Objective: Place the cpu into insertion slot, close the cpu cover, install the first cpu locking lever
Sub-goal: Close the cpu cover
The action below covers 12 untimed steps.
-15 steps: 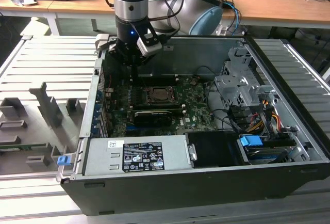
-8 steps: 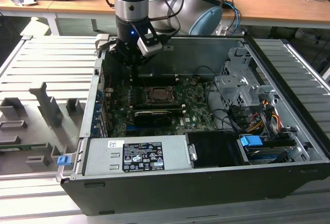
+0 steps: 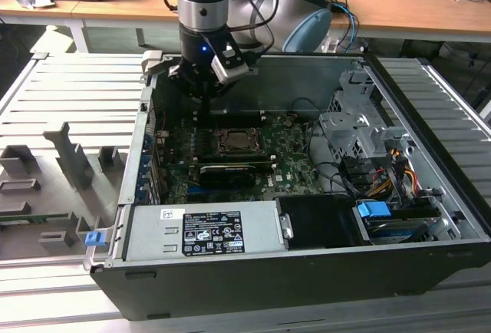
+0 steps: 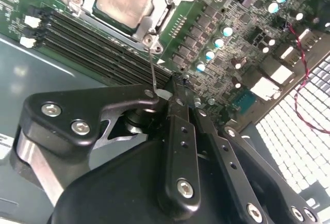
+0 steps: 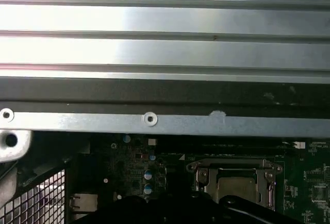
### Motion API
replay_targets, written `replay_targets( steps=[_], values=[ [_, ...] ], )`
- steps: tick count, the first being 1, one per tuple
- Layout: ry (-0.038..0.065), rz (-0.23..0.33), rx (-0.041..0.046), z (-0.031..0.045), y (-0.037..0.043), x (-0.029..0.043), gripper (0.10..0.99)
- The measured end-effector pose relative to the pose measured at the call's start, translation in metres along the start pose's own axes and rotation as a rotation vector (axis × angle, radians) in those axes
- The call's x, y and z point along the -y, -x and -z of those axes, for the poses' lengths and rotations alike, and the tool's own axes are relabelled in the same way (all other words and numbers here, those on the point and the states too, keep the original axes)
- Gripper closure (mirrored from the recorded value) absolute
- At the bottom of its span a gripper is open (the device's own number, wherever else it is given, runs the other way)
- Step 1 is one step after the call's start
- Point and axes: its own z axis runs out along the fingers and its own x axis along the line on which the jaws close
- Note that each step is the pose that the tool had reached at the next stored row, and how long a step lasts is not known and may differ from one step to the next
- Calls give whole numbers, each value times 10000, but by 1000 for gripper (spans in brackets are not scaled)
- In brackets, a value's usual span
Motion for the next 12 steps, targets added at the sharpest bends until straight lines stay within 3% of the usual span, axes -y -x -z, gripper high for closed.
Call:
replay_targets(
  steps=[12],
  values=[
    [0, -1, -5, 0, 185, 4, 980]
  ],
)
